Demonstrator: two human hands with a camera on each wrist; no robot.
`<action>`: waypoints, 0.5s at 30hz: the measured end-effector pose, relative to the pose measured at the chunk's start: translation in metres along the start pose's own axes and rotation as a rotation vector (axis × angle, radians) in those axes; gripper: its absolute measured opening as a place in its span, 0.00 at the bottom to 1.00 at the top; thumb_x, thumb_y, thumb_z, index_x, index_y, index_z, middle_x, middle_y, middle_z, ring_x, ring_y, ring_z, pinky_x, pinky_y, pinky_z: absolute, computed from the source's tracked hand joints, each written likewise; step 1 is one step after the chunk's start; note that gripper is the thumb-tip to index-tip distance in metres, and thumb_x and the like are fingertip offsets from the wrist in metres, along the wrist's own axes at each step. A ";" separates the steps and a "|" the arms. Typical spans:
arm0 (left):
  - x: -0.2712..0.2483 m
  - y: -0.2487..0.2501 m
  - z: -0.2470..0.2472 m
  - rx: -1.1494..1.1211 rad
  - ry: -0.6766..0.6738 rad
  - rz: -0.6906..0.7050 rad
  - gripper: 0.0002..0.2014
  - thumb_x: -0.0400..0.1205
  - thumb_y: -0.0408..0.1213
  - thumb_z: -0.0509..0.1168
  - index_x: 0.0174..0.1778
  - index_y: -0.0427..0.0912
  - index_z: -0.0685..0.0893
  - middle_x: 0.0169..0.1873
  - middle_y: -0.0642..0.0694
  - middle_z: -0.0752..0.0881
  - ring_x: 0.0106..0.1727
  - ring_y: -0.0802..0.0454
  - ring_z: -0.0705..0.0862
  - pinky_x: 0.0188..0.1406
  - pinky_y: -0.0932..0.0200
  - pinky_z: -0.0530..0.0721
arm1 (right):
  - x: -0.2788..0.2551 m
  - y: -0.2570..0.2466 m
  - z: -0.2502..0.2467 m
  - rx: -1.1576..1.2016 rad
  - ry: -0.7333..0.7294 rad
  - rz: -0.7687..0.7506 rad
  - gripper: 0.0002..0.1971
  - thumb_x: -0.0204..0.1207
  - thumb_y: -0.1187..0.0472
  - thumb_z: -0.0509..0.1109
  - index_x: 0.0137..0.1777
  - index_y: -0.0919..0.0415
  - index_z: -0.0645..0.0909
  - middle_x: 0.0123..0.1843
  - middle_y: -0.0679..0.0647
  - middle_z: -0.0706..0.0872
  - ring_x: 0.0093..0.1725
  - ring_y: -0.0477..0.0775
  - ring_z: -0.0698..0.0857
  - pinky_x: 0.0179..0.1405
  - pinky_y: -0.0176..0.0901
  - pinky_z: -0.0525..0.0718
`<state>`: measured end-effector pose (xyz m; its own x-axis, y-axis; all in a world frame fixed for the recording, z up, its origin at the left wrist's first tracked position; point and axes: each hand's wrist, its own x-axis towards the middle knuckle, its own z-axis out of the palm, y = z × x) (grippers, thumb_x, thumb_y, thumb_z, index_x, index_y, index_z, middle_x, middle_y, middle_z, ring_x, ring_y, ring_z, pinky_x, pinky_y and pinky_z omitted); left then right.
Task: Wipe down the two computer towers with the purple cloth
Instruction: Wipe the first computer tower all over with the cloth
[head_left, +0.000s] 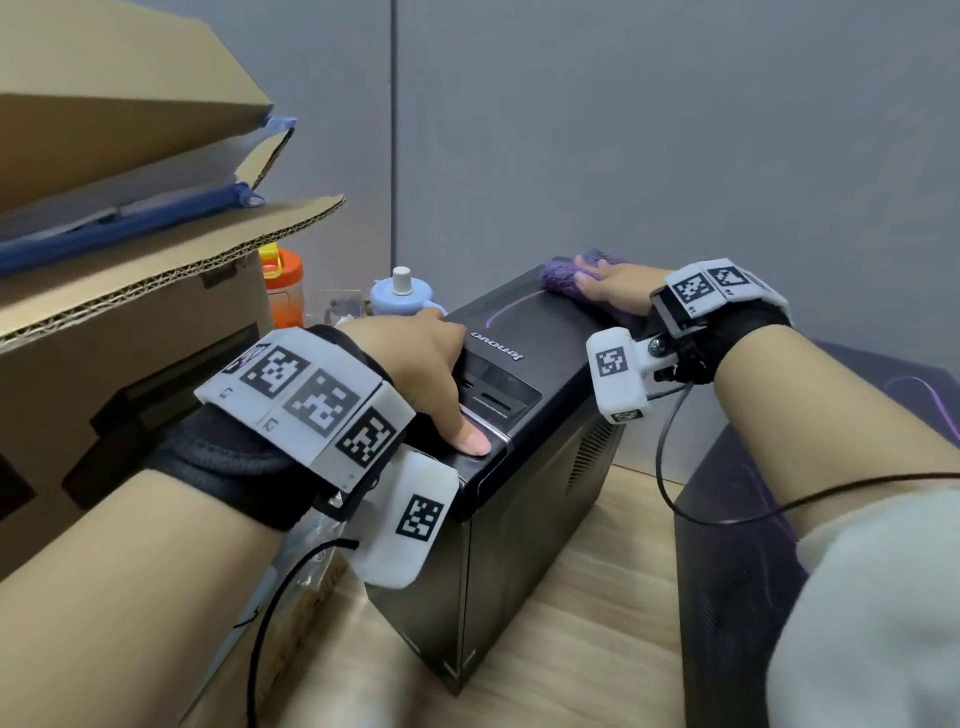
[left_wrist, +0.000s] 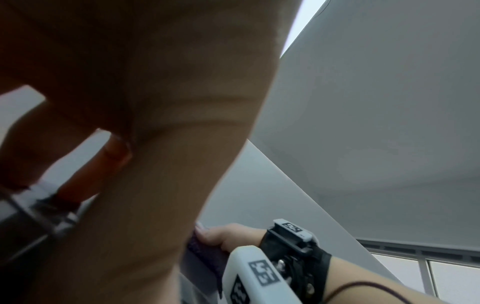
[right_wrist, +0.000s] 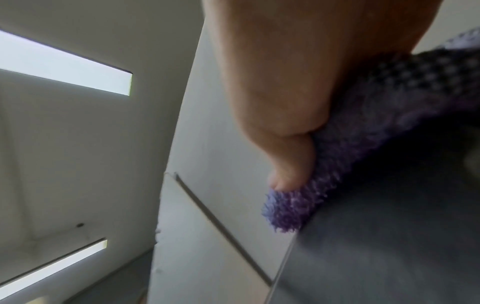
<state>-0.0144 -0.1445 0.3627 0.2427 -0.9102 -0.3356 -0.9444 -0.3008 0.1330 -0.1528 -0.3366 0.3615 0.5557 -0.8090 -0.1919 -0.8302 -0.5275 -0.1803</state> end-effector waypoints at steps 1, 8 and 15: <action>0.000 0.002 0.000 0.003 0.006 0.002 0.47 0.60 0.61 0.78 0.72 0.47 0.68 0.67 0.51 0.71 0.66 0.44 0.76 0.66 0.42 0.78 | -0.008 -0.005 0.002 -0.006 -0.020 -0.051 0.27 0.86 0.49 0.45 0.82 0.54 0.44 0.85 0.59 0.47 0.85 0.53 0.45 0.82 0.46 0.41; 0.005 0.003 -0.005 0.027 0.003 -0.018 0.45 0.58 0.61 0.78 0.63 0.34 0.77 0.63 0.45 0.80 0.58 0.47 0.80 0.49 0.57 0.78 | -0.060 -0.049 0.027 -0.039 -0.222 -0.365 0.26 0.85 0.47 0.45 0.81 0.45 0.43 0.85 0.51 0.44 0.84 0.51 0.43 0.83 0.48 0.39; -0.005 0.003 -0.003 0.054 0.006 -0.014 0.58 0.51 0.68 0.73 0.77 0.47 0.63 0.75 0.48 0.67 0.73 0.44 0.70 0.68 0.48 0.72 | -0.057 -0.035 0.033 0.097 -0.108 -0.356 0.27 0.85 0.49 0.51 0.82 0.47 0.49 0.85 0.52 0.50 0.84 0.50 0.47 0.84 0.46 0.41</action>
<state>-0.0175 -0.1418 0.3673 0.2575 -0.9077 -0.3314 -0.9513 -0.2983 0.0778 -0.1540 -0.2632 0.3468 0.8142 -0.5450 -0.2002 -0.5793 -0.7394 -0.3431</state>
